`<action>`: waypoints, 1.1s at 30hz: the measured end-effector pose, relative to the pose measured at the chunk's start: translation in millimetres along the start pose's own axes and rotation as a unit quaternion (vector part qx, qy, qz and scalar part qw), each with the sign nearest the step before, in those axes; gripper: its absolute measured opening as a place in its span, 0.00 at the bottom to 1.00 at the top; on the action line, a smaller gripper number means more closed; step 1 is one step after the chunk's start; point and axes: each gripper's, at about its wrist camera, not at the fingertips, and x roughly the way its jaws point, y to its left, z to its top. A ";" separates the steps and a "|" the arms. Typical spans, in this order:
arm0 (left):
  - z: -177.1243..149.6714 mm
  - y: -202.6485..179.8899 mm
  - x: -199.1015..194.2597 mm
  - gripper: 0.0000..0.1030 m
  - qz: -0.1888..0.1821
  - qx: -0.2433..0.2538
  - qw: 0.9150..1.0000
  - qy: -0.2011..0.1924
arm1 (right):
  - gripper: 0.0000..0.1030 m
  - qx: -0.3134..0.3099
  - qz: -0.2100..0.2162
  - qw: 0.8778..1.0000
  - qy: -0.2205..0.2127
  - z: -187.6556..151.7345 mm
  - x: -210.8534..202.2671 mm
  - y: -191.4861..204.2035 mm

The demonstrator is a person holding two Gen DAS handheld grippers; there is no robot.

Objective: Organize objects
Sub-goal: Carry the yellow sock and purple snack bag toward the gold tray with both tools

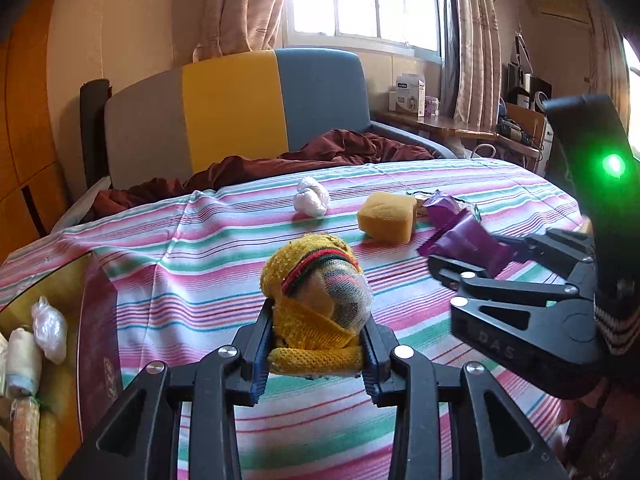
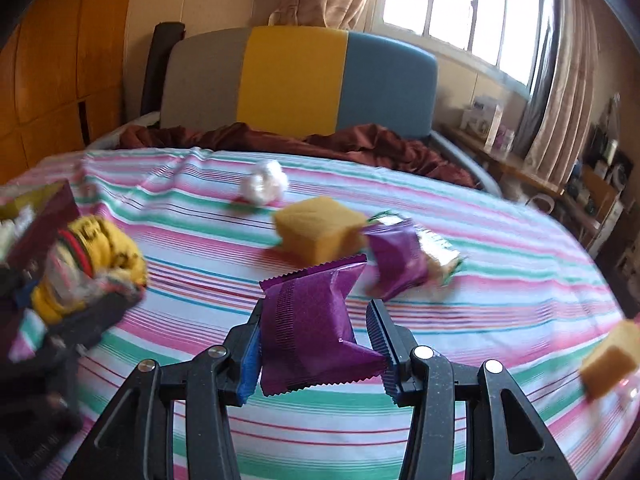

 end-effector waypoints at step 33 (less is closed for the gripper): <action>-16.1 158.9 -83.1 0.36 -0.005 -0.187 0.982 0.036 | 0.48 0.016 0.026 1.000 0.003 -5.7 -0.9 49.7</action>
